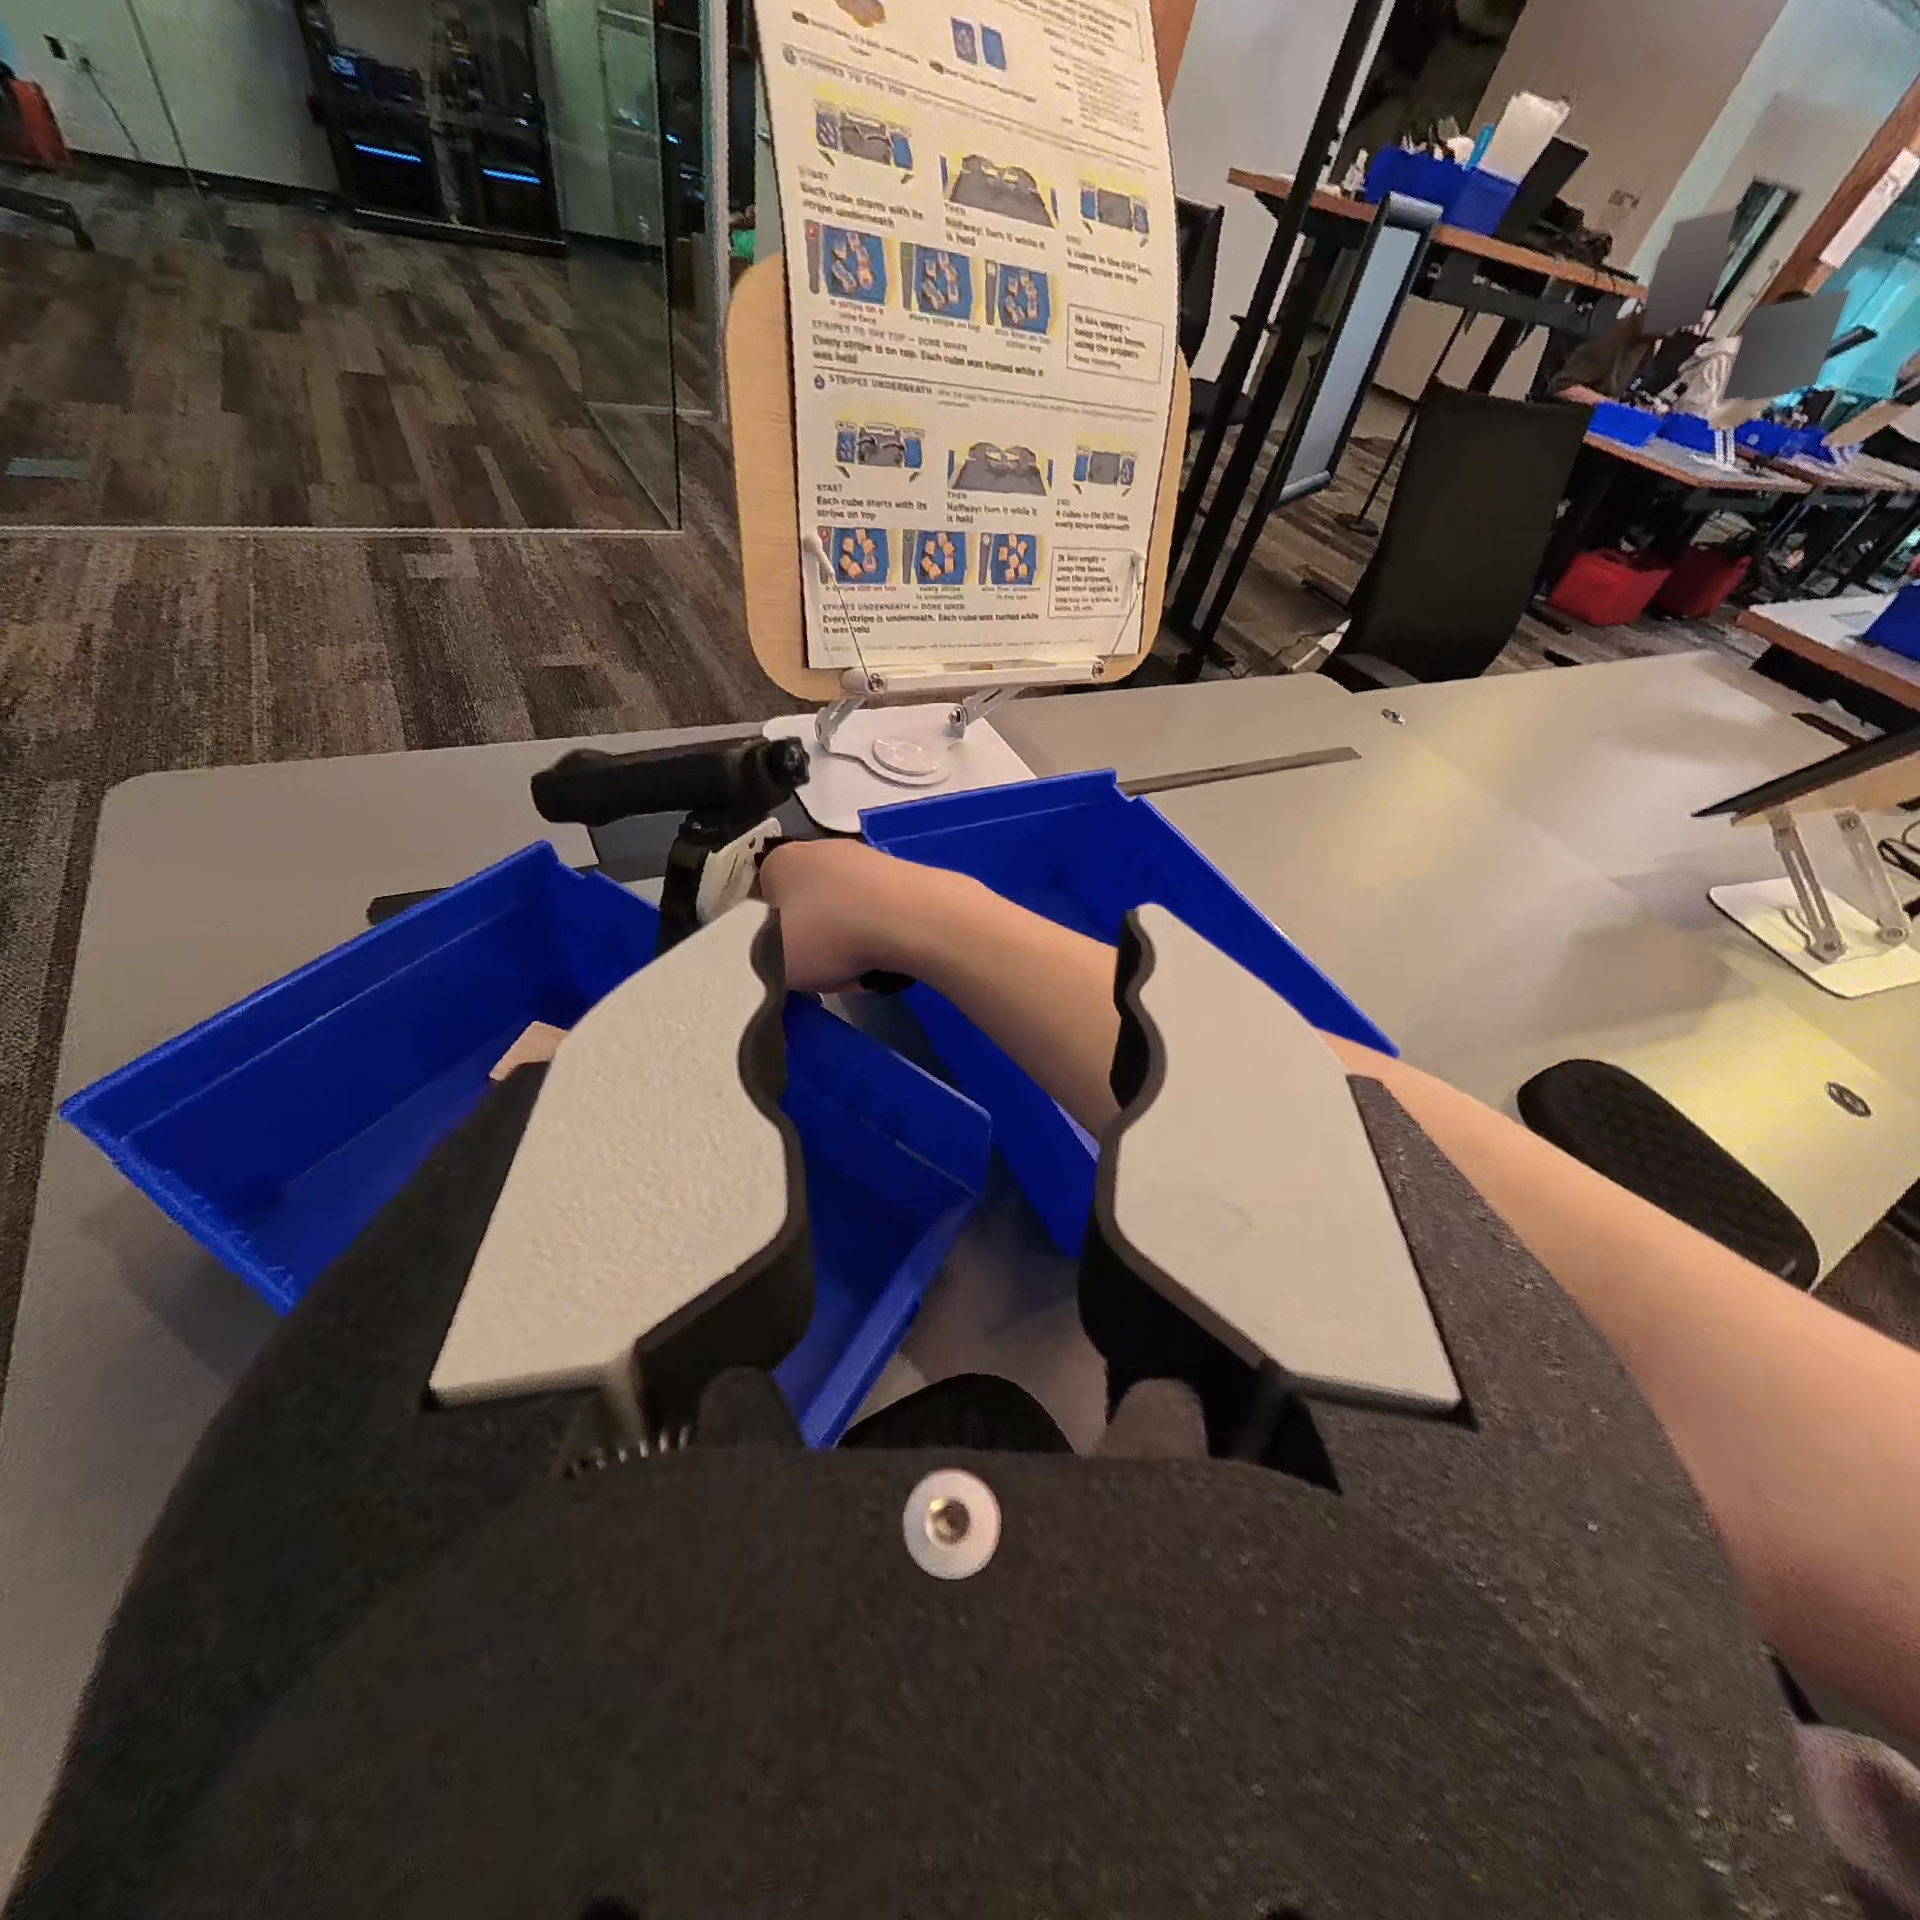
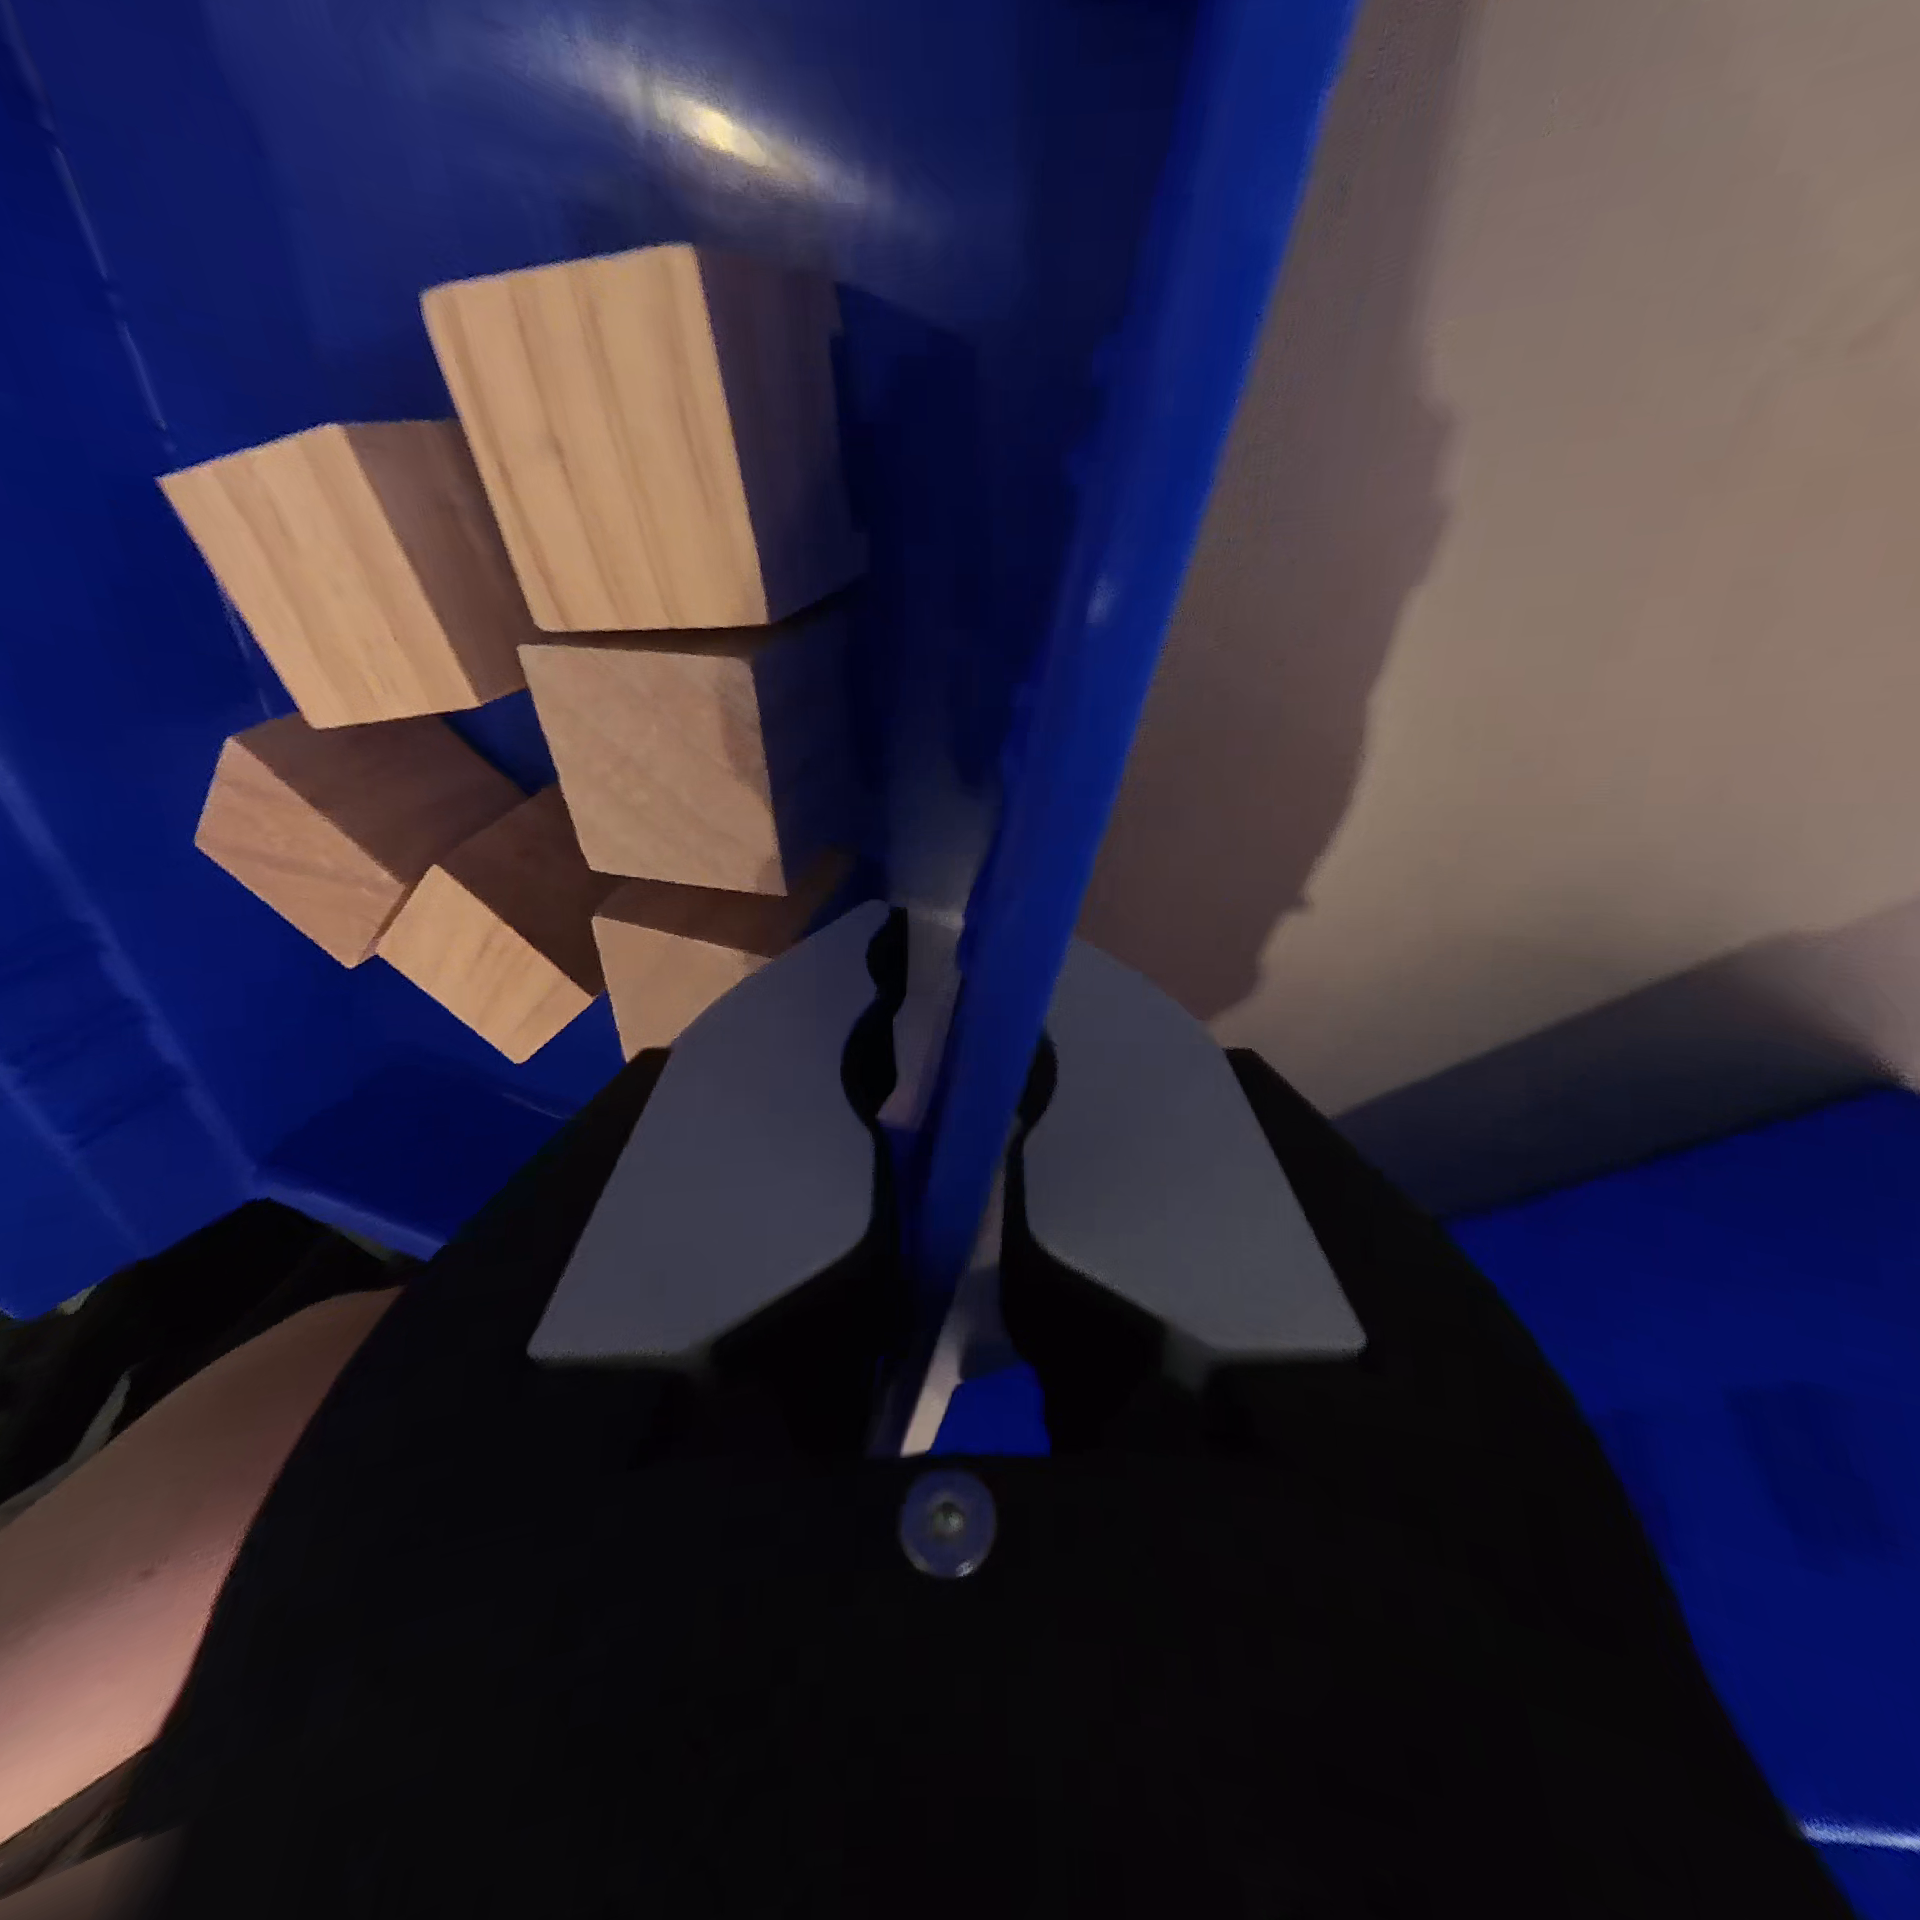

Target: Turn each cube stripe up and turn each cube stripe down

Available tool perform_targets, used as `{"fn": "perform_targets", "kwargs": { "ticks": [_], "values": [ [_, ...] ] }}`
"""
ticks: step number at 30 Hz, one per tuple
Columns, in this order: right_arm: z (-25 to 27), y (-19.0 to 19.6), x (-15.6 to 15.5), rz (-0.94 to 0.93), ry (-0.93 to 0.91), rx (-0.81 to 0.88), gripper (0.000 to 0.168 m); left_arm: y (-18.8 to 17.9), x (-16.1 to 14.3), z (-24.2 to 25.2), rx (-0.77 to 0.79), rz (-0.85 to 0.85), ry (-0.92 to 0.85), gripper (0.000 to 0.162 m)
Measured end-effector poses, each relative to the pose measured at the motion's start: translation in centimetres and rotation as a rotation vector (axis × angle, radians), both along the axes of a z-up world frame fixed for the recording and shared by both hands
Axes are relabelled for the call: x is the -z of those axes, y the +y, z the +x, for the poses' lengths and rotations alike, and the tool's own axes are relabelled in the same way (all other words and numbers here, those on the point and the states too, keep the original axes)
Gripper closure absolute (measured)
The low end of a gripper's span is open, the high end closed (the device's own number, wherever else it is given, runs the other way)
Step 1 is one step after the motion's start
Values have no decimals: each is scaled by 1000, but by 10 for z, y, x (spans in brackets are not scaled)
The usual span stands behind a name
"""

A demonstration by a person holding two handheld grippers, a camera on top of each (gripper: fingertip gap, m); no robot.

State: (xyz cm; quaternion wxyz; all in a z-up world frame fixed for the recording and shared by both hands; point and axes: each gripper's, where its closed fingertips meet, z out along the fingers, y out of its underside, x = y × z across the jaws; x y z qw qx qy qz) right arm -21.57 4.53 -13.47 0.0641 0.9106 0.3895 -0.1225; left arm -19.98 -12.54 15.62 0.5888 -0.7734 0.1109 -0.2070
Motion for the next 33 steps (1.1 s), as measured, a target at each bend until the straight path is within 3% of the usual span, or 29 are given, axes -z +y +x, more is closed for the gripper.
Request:
{"fn": "perform_targets", "kwargs": {
  "ticks": [3,5,6,8,11,13,16,19,22,24,25,27,30,33],
  "values": [
    [-7,34,-36,247,126,7,147,1,4,3,6,-18,21,99],
    [-3,65,-89,571,228,-7,127,1,4,5,3,-17,28,99],
    [9,73,-119,731,254,-15,126,0,3,5,6,-15,32,99],
    [50,70,-166,963,268,-39,116,-1,4,7,13,-17,41,99],
    [147,70,-186,1103,158,15,105,0,3,8,7,-11,31,99],
    [222,77,-172,1069,44,157,95,5,2,9,-13,-14,28,99],
    [290,63,-117,798,39,341,88,10,7,20,-11,-39,79,99],
    [322,41,-66,590,-2,366,89,15,12,33,-15,-61,134,99],
    [340,29,-38,541,-43,299,97,19,17,45,-14,-78,196,99],
    [338,16,-22,414,15,308,98,21,22,51,-12,-96,237,99],
    [339,10,-15,351,31,310,102,23,24,52,-13,-107,253,99],
    [338,0,-8,233,72,280,142,26,28,55,-27,-125,271,100],
    [368,15,-6,260,-9,268,158,32,32,59,-47,-142,302,100],
    [396,24,-6,240,-1,288,160,37,39,65,-57,-168,349,101]
  ]
}}
